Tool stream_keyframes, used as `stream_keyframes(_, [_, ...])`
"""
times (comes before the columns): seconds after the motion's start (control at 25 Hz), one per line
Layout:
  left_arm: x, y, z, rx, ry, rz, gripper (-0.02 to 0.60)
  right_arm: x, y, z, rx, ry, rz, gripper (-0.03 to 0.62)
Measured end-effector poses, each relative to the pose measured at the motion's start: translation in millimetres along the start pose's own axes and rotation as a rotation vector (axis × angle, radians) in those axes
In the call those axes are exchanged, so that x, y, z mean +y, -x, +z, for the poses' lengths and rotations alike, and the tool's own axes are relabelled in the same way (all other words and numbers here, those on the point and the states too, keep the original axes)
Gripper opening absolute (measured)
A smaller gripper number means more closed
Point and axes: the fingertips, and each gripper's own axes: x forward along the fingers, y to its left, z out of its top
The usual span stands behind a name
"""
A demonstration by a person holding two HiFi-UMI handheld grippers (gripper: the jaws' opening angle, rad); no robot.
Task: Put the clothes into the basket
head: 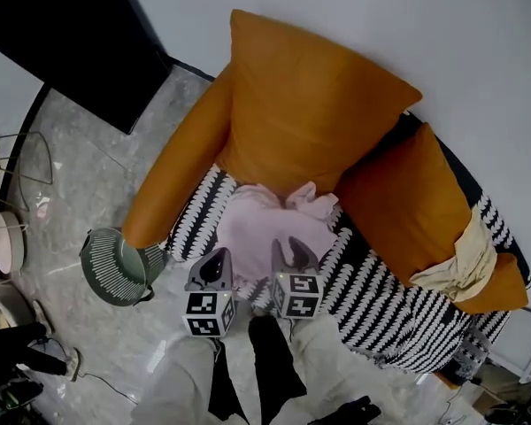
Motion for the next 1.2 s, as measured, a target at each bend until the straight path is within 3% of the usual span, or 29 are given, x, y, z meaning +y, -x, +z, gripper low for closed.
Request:
stream_keyframes(0.24, [14,-3,-5,0.004,0.029,0.03,0.0,-1,-30,-17,0.069,0.067,-0.005,0.17])
stream_keyframes(0.72, [52,3,-6,0.005,0.074,0.098,0.0,-2,-82,-28,0.175,0.182,-0.084,0.175])
stream_keyframes(0.96, [60,8,-13,0.0,0.106,0.128,0.0,0,-99,-30,0.225,0.307,-0.128,0.095])
stream_keyframes(1.2, [60,22,-20,0.003,0.117,0.134,0.0,0,-87,-31,0.235,0.259,-0.101,0.054])
